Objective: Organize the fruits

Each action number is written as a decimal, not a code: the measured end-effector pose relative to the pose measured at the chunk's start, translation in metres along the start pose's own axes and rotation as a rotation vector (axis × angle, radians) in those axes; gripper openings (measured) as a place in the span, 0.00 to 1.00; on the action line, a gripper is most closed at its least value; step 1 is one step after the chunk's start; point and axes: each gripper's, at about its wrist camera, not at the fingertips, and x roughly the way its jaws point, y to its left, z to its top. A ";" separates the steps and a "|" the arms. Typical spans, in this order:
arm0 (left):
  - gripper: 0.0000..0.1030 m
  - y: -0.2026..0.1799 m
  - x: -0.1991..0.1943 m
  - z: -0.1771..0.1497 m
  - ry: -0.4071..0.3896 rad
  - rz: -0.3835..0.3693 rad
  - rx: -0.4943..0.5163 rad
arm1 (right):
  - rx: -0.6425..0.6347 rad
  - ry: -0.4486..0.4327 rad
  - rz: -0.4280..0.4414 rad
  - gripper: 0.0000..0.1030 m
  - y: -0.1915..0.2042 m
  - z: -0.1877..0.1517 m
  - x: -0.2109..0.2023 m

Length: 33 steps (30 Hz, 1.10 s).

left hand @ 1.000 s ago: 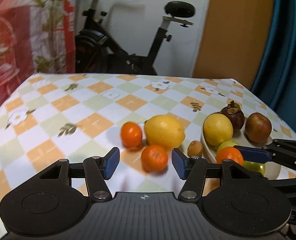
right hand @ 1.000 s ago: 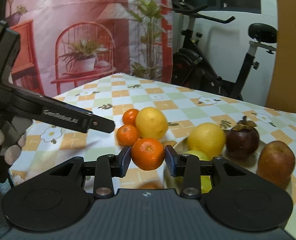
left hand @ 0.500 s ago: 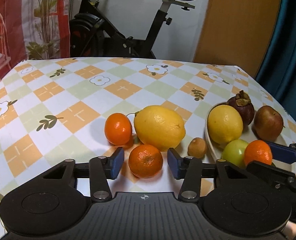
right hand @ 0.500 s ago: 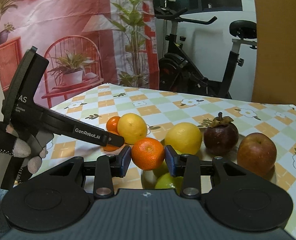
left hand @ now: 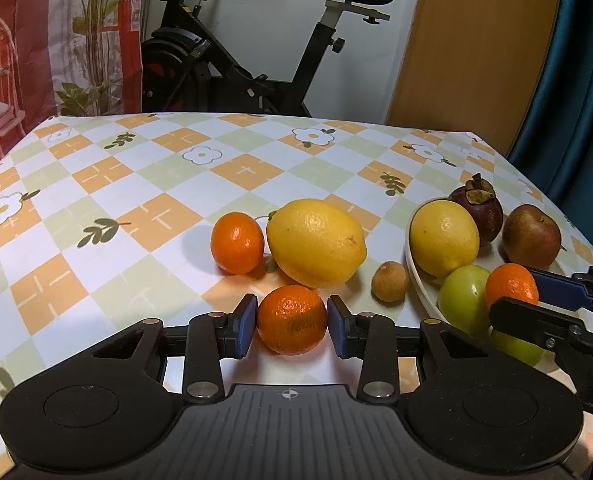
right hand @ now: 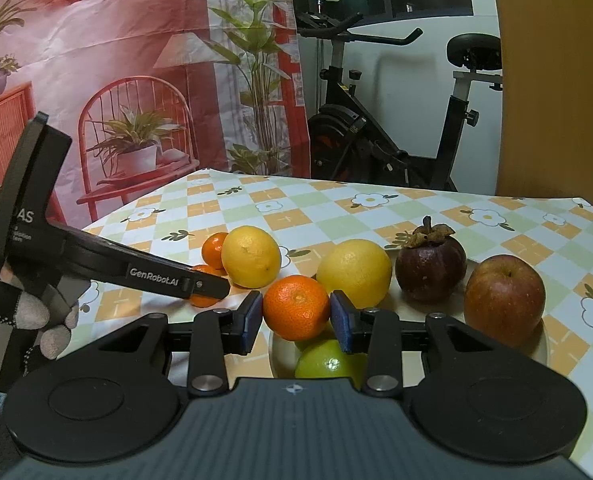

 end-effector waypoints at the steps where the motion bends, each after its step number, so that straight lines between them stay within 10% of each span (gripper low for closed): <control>1: 0.39 0.000 -0.001 -0.001 -0.001 -0.004 -0.005 | 0.000 0.001 0.000 0.39 0.000 0.000 0.000; 33: 0.39 -0.012 -0.039 -0.006 -0.105 -0.024 0.015 | 0.013 -0.002 -0.003 0.39 -0.001 -0.003 -0.002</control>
